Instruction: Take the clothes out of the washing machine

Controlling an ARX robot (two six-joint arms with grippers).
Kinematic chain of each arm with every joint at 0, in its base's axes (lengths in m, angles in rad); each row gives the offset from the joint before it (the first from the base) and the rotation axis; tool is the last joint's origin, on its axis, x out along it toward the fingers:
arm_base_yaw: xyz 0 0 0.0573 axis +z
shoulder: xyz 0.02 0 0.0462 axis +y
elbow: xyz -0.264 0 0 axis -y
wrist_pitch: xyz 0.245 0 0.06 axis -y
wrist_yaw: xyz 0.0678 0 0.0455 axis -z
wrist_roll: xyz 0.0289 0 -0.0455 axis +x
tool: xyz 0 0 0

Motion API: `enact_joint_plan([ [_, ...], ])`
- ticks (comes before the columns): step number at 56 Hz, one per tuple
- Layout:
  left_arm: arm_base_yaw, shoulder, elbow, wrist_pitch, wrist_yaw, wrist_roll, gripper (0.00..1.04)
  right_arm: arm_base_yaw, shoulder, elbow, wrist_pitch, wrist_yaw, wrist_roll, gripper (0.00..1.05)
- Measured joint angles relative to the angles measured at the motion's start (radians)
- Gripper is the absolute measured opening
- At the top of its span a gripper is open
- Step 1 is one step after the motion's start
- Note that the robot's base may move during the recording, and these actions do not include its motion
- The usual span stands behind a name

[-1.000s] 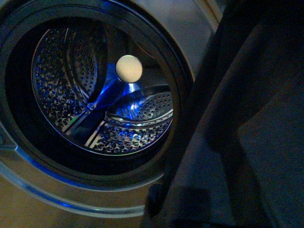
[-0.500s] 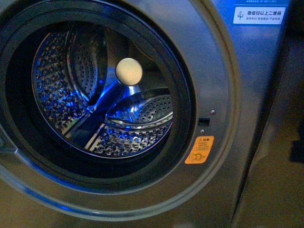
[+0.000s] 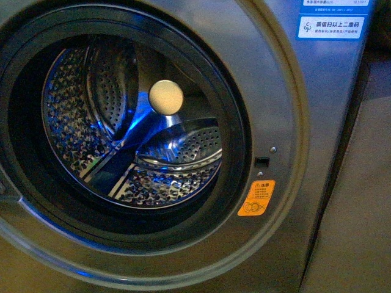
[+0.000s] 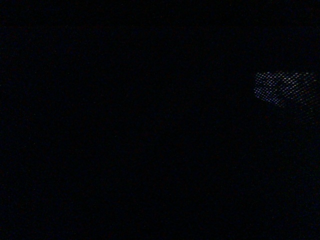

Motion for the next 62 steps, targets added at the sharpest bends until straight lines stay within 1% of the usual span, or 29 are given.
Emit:
enact_joint_plan([
  [6, 0.0, 0.0, 0.0, 0.0, 0.0, 0.001, 1.03, -0.082, 0.051, -0.003, -0.079, -0.072, -0.026, 0.08],
  [7, 0.0, 0.0, 0.0, 0.0, 0.0, 0.0, 0.97, -0.091, 0.057, -0.005, -0.085, -0.078, -0.028, 0.08],
  [8, 0.0, 0.0, 0.0, 0.0, 0.0, 0.0, 0.97, -0.108, 0.068, -0.01, -0.098, -0.091, -0.032, 0.08],
  [9, 0.0, 0.0, 0.0, 0.0, 0.0, 0.001, 0.89, -0.117, 0.074, -0.013, -0.104, -0.097, -0.034, 0.08],
  [13, 0.0, 0.0, 0.0, 0.0, 0.0, 0.001, 0.89, -0.17, 0.107, -0.034, -0.143, -0.134, -0.048, 0.08],
  [14, 0.0, 0.0, 0.0, 0.0, 0.0, 0.0, 0.84, -0.187, 0.117, -0.043, -0.157, -0.145, -0.053, 0.08],
  [15, 0.0, 0.0, 0.0, 0.0, 0.0, 0.0, 0.84, -0.195, 0.122, -0.047, -0.164, -0.149, -0.059, 0.08],
  [19, 0.0, 0.0, 0.0, 0.0, 0.0, 0.0, 0.89, -0.241, 0.156, -0.076, -0.199, -0.179, -0.084, 0.08],
  [22, 0.0, 0.0, 0.0, 0.0, 0.0, 0.001, 0.99, -0.274, 0.187, -0.101, -0.229, -0.191, -0.109, 0.08],
  [24, 0.0, 0.0, 0.0, 0.0, 0.0, 0.001, 0.99, -0.29, 0.206, -0.118, -0.245, -0.192, -0.13, 0.08],
  [25, 0.0, 0.0, 0.0, 0.0, 0.0, 0.001, 1.03, -0.294, 0.212, -0.124, -0.251, -0.192, -0.142, 0.08],
  [31, 0.0, 0.0, 0.0, 0.0, 0.0, 0.001, 1.03, -0.323, 0.309, -0.167, -0.331, -0.183, -0.238, 0.08],
  [35, 0.0, 0.0, 0.0, 0.0, 0.0, 0.0, 0.92, -0.322, 0.416, -0.177, -0.411, -0.159, -0.315, 0.08],
  [36, 0.0, 0.0, 0.0, 0.0, 0.0, -0.001, 0.85, -0.318, 0.455, -0.178, -0.435, -0.142, -0.341, 0.08],
  [38, 0.0, 0.0, 0.0, 0.0, 0.0, -0.001, 0.88, -0.311, 0.507, -0.178, -0.463, -0.113, -0.369, 0.15],
  [39, 0.0, 0.0, 0.0, 0.0, 0.0, 0.0, 0.94, -0.305, 0.547, -0.173, -0.499, -0.093, -0.387, 0.21],
  [40, 0.0, 0.0, 0.0, 0.0, 0.0, 0.0, 0.94, -0.301, 0.573, -0.167, -0.528, -0.083, -0.39, 0.24],
  [42, 0.0, 0.0, 0.0, 0.0, 0.0, 0.001, 1.03, -0.293, 0.637, -0.152, -0.592, -0.06, -0.389, 0.33],
  [45, 0.0, 0.0, 0.0, 0.0, 0.0, 0.001, 1.03, -0.285, 0.705, -0.125, -0.677, -0.048, -0.374, 0.43],
  [49, 0.0, 0.0, 0.0, 0.0, 0.0, 0.001, 1.0, -0.276, 0.754, -0.111, -0.715, -0.036, -0.346, 0.56],
  [50, 0.0, 0.0, 0.0, 0.0, 0.0, 0.001, 0.94, -0.274, 0.762, -0.106, -0.724, -0.037, -0.336, 0.59],
  [53, 0.0, 0.0, 0.0, 0.0, 0.0, 0.001, 0.94, -0.27, 0.772, -0.098, -0.727, -0.036, -0.319, 0.68],
  [54, 0.0, 0.0, 0.0, 0.0, 0.0, 0.001, 0.86, -0.268, 0.772, -0.097, -0.719, -0.034, -0.314, 0.72],
  [57, 0.0, 0.0, 0.0, 0.0, 0.0, 0.001, 0.86, -0.265, 0.767, -0.093, -0.692, -0.034, -0.299, 0.8],
  [58, 0.0, 0.0, 0.0, 0.0, 0.0, 0.0, 0.81, -0.264, 0.763, -0.091, -0.682, -0.039, -0.289, 0.84],
  [59, 0.0, 0.0, 0.0, 0.0, 0.0, 0.0, 0.81, -0.264, 0.758, -0.091, -0.67, -0.046, -0.278, 0.87],
  [60, 0.0, 0.0, 0.0, 0.0, 0.0, 0.0, 0.91, -0.263, 0.754, -0.091, -0.664, -0.047, -0.275, 0.89],
  [61, 0.0, 0.0, 0.0, 0.0, 0.0, 0.0, 0.91, -0.262, 0.746, -0.092, -0.649, -0.049, -0.27, 0.93],
  [62, 0.0, 0.0, 0.0, 0.0, 0.0, 0.0, 0.96, -0.261, 0.737, -0.093, -0.632, -0.051, -0.263, 0.96],
])
